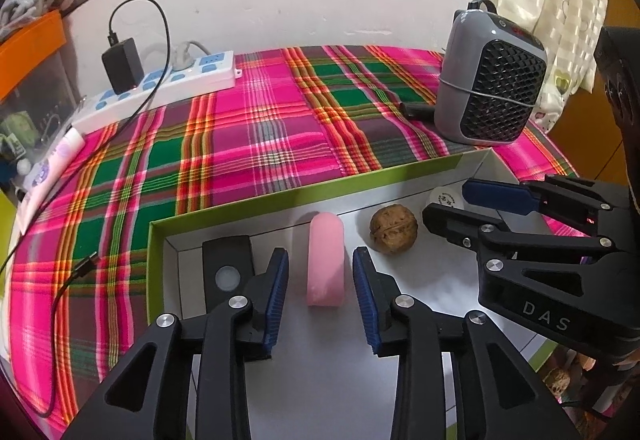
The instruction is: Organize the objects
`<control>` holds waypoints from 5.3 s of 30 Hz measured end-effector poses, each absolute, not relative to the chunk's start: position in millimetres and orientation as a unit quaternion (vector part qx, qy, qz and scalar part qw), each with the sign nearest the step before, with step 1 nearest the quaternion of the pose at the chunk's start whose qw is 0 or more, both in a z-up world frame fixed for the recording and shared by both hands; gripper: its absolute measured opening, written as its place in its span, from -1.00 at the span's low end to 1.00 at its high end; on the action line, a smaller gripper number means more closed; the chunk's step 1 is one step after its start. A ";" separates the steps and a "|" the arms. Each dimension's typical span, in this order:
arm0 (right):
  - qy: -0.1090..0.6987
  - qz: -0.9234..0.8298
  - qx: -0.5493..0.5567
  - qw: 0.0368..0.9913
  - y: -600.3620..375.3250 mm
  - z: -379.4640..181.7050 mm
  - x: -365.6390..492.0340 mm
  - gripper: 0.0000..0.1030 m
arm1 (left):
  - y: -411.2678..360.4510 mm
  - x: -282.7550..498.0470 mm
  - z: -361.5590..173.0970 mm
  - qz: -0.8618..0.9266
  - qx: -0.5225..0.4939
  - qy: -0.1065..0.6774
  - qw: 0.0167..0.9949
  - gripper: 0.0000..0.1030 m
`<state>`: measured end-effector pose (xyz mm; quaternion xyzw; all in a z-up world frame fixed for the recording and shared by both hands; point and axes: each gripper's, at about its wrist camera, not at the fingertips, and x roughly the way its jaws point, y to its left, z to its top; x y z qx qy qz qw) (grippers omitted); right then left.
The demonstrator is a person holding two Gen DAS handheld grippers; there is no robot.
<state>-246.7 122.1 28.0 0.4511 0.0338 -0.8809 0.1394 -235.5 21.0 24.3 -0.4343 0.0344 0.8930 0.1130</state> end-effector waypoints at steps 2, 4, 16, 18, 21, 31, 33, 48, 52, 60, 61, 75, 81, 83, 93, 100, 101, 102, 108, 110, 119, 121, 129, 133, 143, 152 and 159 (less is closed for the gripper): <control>0.032 -0.882 0.449 0.139 122.8 29.2 -243.8 -0.18 | 19.7 -232.7 26.5 0.894 -0.432 0.033 0.114 -0.38; 0.031 -0.883 0.448 0.138 123.2 31.1 -240.5 -0.18 | 18.1 -229.2 28.9 0.895 -0.431 0.034 0.112 -0.38; 0.024 -0.893 0.430 0.131 126.4 47.2 -214.7 -0.17 | 4.0 -201.7 44.7 0.903 -0.416 0.022 0.104 -0.37; 0.023 -0.894 0.428 0.130 127.3 49.8 -209.8 -0.17 | 3.0 -195.8 47.4 0.904 -0.413 0.023 0.106 -0.37; 0.020 -0.897 0.424 0.127 128.3 53.6 -202.0 -0.17 | 1.6 -187.7 51.3 0.906 -0.410 0.023 0.107 -0.36; 0.013 -0.902 0.413 0.125 130.8 61.1 -172.8 -0.17 | -8.8 -158.9 59.1 0.910 -0.398 0.019 0.110 -0.35; 0.011 -0.904 0.409 0.125 132.4 62.8 -166.0 -0.17 | -12.4 -152.4 59.7 0.911 -0.397 0.018 0.107 -0.35; 0.000 -0.913 0.390 0.123 143.3 60.6 -113.3 -0.17 | -48.7 -111.9 46.9 0.911 -0.400 -0.020 0.100 -0.25; 0.004 -0.915 0.384 0.121 145.8 60.1 -101.7 -0.17 | -48.7 -105.2 41.8 0.909 -0.403 -0.023 0.108 -0.21; 0.002 -0.917 0.383 0.112 156.3 54.0 -82.7 -0.17 | -42.0 -103.1 29.5 0.901 -0.417 -0.023 0.118 -0.21; 0.002 -0.917 0.384 0.110 157.6 52.8 -81.1 -0.17 | -41.5 -103.8 27.4 0.900 -0.419 -0.024 0.118 -0.20; -0.017 -0.912 0.399 0.098 173.1 39.5 -75.5 -0.17 | -34.7 -113.6 14.3 0.896 -0.430 -0.021 0.109 -0.20; -0.019 -0.910 0.403 0.095 173.9 36.1 -75.4 -0.17 | -34.2 -113.7 14.0 0.898 -0.427 -0.020 0.104 -0.35; -0.021 -0.909 0.405 0.095 174.1 35.1 -75.0 -0.17 | -34.4 -113.6 14.0 0.898 -0.426 -0.022 0.108 -0.47; -0.017 -0.908 0.410 0.089 176.2 32.3 -73.6 -0.17 | -35.8 -109.7 14.9 0.900 -0.421 -0.023 0.111 -0.55; -0.034 -0.908 0.411 0.071 191.4 30.8 -73.4 -0.17 | -39.5 -99.9 15.8 0.899 -0.420 -0.020 0.120 -0.56; -0.035 -0.907 0.414 0.067 193.0 29.9 -74.1 -0.17 | -39.7 -98.7 15.7 0.899 -0.420 -0.021 0.122 -0.56; -0.035 -0.907 0.414 0.066 193.4 29.3 -74.5 -0.17 | -39.7 -97.8 15.5 0.899 -0.421 -0.021 0.122 -0.56; -0.032 -0.903 0.422 0.075 191.7 23.9 -79.7 -0.17 | -43.3 -87.7 14.8 0.898 -0.422 -0.021 0.126 -0.56; -0.035 -0.900 0.427 0.075 193.0 20.6 -82.2 -0.17 | -44.2 -85.7 14.7 0.897 -0.423 -0.022 0.128 -0.56; -0.038 -0.898 0.433 0.077 194.8 16.0 -88.1 -0.17 | -44.2 -86.0 12.9 0.896 -0.425 -0.024 0.128 -0.55; -0.031 -0.898 0.432 0.076 193.2 15.8 -88.5 -0.17 | -44.3 -86.7 12.6 0.896 -0.425 -0.026 0.128 -0.55; -0.022 -0.899 0.430 0.077 191.4 15.6 -88.5 -0.17 | -44.0 -89.6 13.2 0.896 -0.425 -0.022 0.127 -0.55; -0.022 -0.899 0.430 0.077 191.1 15.9 -89.2 -0.34 | -44.4 -90.0 13.4 0.896 -0.425 -0.024 0.126 -0.54; -0.024 -0.900 0.428 0.078 191.7 17.3 -87.8 -0.37 | -43.8 -91.4 13.5 0.898 -0.422 -0.021 0.119 -0.62; -0.024 -0.901 0.425 0.078 192.7 17.8 -87.1 -0.40 | -43.9 -91.5 13.5 0.899 -0.422 -0.018 0.116 -0.64; -0.023 -0.903 0.420 0.080 192.0 19.3 -85.3 -0.44 | -42.6 -90.7 14.6 0.900 -0.420 -0.014 0.115 -0.68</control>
